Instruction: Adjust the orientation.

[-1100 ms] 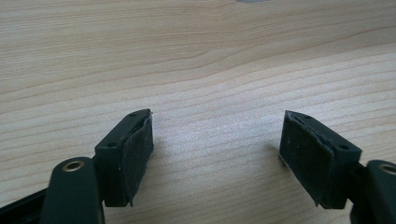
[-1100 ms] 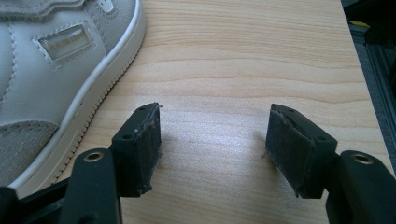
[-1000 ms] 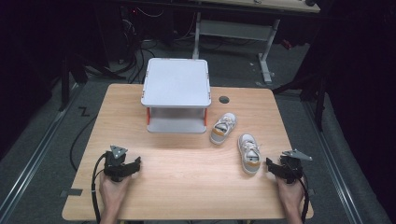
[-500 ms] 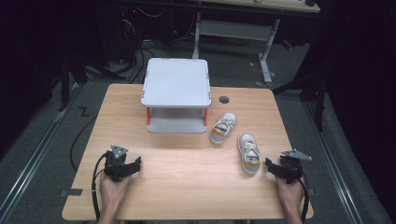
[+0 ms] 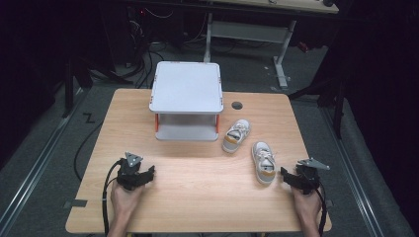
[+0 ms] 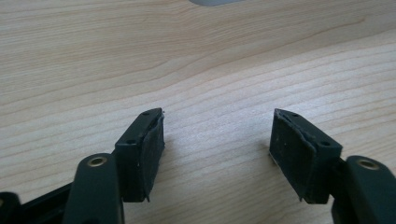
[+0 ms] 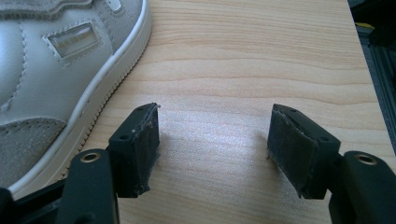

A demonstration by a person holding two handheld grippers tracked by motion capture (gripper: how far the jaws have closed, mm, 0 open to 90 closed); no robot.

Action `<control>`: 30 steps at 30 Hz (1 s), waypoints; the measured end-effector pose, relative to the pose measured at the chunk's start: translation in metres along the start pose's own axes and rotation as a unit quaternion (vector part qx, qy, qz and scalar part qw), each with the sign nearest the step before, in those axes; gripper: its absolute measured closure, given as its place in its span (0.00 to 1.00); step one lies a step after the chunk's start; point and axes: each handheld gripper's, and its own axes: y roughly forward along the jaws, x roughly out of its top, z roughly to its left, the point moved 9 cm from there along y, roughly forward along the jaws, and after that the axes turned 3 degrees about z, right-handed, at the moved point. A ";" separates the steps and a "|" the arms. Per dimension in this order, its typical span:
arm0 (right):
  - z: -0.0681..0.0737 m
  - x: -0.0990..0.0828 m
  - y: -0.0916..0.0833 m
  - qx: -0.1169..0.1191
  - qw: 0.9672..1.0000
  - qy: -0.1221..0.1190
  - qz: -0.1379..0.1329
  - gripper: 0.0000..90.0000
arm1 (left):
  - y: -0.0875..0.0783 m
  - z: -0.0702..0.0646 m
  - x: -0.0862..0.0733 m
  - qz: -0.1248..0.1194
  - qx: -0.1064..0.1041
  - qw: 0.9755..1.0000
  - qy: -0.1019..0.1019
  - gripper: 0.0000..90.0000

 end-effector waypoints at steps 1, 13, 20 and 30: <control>0.000 0.000 0.000 0.000 1.000 0.000 0.000 0.38 | -0.001 -0.003 0.002 0.001 -0.002 1.000 0.006 0.41; 0.000 0.000 0.000 0.001 1.000 -0.001 0.000 0.38 | -0.011 -0.045 0.031 -0.030 -0.026 0.997 0.073 0.46; 0.000 0.000 0.000 0.001 1.000 -0.001 0.000 0.38 | -0.010 -0.074 0.057 -0.031 -0.049 0.993 0.100 0.47; 0.000 0.000 0.000 0.001 1.000 -0.002 0.000 0.37 | -0.005 -0.123 0.094 -0.051 -0.105 0.987 0.109 0.35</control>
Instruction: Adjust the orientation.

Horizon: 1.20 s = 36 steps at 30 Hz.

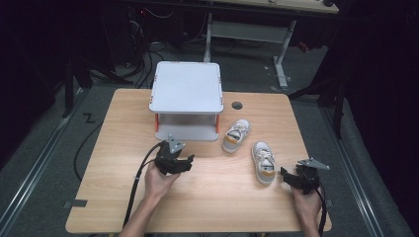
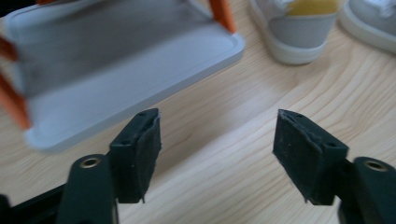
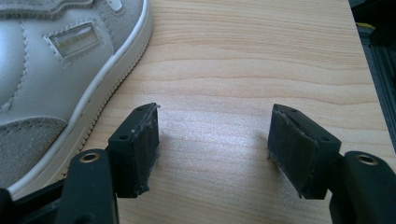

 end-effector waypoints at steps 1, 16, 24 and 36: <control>0.000 0.000 0.000 0.000 1.000 -0.001 0.000 0.37 | 0.006 -0.008 0.008 -0.001 -0.008 1.000 0.004 0.31; 0.000 0.000 0.000 0.000 1.000 -0.005 -0.001 0.37 | 0.057 -0.060 0.052 0.003 -0.052 0.998 0.022 0.20; 0.000 0.000 0.000 0.001 1.000 -0.003 0.000 0.37 | 0.086 -0.070 0.063 0.015 -0.052 0.998 0.010 0.16; 0.000 0.000 0.000 0.001 1.000 -0.004 -0.001 0.37 | 0.122 -0.081 0.077 0.038 -0.042 0.998 0.010 0.14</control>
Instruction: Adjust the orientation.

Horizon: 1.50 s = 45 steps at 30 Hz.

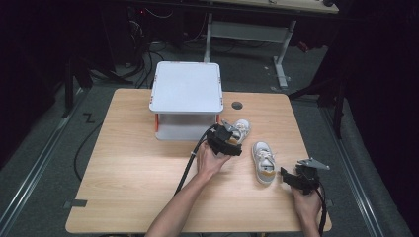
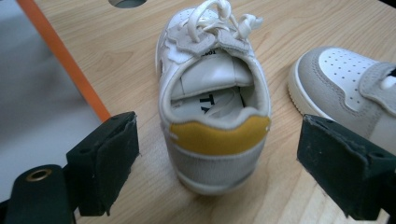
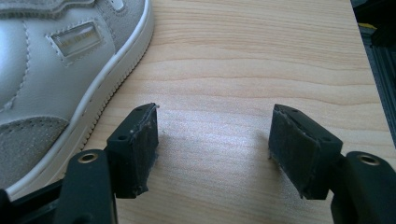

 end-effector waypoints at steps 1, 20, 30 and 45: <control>0.000 0.000 0.000 0.001 1.000 0.000 0.000 0.37 | 0.002 0.001 0.001 0.002 0.005 1.000 0.000 0.15; 0.000 0.000 0.000 0.000 1.000 0.000 0.000 0.37 | 0.020 -0.001 0.003 0.019 0.031 0.999 -0.005 0.37; 0.000 0.000 0.000 0.001 1.000 0.000 0.000 0.36 | 0.004 -0.006 0.003 0.003 0.019 1.000 -0.010 0.40; 0.000 0.000 0.000 0.001 1.000 0.000 0.000 0.36 | -0.056 -0.003 -0.029 -0.023 0.009 0.999 -0.026 0.41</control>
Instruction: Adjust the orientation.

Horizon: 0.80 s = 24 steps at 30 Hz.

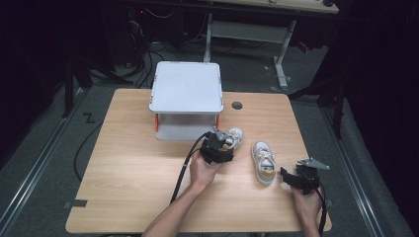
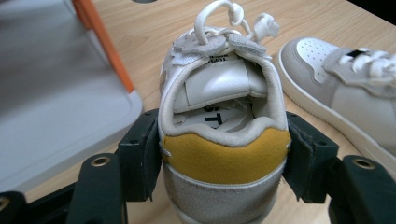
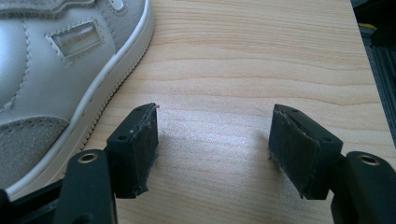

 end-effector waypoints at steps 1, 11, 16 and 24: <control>0.000 0.000 0.000 0.000 1.000 0.000 0.000 0.36 | 0.000 0.000 0.000 0.000 0.000 1.000 0.000 0.42; 0.000 0.000 0.000 0.000 1.000 0.000 0.000 0.36 | -0.050 0.014 -0.032 -0.012 0.028 1.000 -0.006 0.42; 0.000 0.000 0.000 0.000 1.000 0.000 0.000 0.36 | -0.073 0.030 -0.063 0.000 0.053 0.998 -0.033 0.41; 0.000 0.000 0.000 -0.001 1.000 0.000 0.000 0.36 | -0.091 0.049 -0.091 0.005 0.102 0.993 -0.063 0.41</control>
